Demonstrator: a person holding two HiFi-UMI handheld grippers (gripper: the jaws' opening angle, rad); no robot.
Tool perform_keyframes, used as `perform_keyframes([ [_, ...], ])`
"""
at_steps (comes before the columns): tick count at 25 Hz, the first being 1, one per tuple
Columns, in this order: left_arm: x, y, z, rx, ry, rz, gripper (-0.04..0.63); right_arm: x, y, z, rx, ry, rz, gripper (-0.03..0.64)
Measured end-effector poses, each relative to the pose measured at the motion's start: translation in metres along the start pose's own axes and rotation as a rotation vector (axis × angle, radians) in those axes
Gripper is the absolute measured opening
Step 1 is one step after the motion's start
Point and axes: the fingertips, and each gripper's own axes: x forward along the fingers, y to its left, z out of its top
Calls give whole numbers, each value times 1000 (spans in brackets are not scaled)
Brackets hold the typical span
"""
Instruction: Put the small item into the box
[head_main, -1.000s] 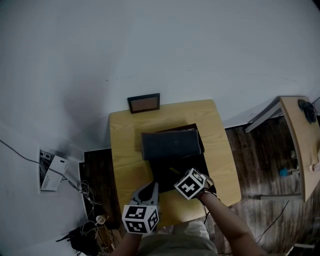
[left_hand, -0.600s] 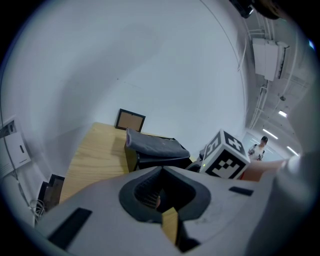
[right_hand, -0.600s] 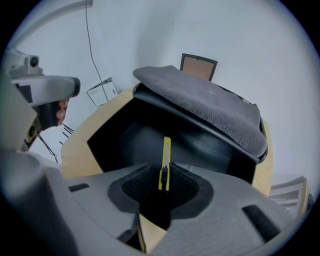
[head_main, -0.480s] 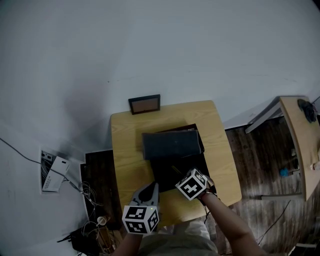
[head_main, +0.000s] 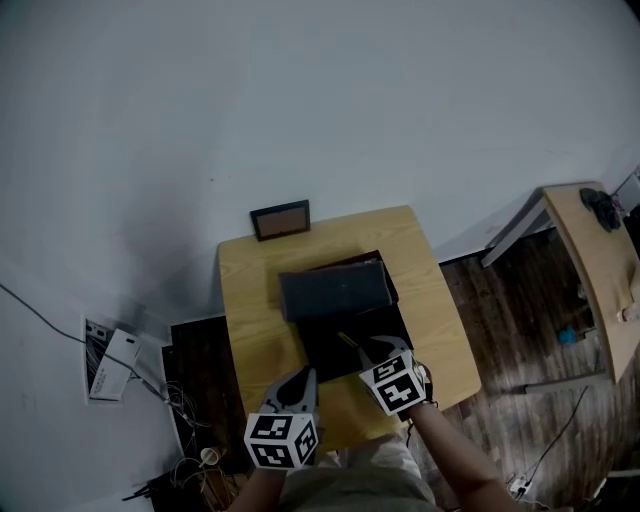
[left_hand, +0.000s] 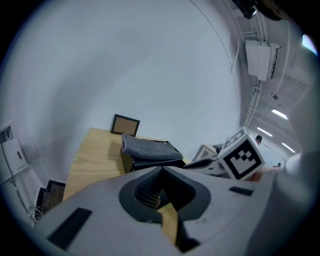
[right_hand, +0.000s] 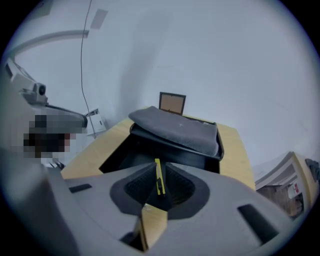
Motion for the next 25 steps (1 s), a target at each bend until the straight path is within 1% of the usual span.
perform_keyframes([
  [4,-6,-7,4,26,-7,-25,2,-31,-2,12,114,-153,-44,28],
  [8,-12,-18,5,51,-9,-57,2,-64,-1,19,185,-285,-80,11],
  [12,-18,-31,5,75,-10,-98,2,-94,3,17,241,-373,-126,3],
  [20,-31,-57,7,119,-20,-172,2,-146,23,13,310,-520,-148,2],
  [25,-41,-65,6,137,-23,-200,2,-166,33,7,331,-573,-169,2],
])
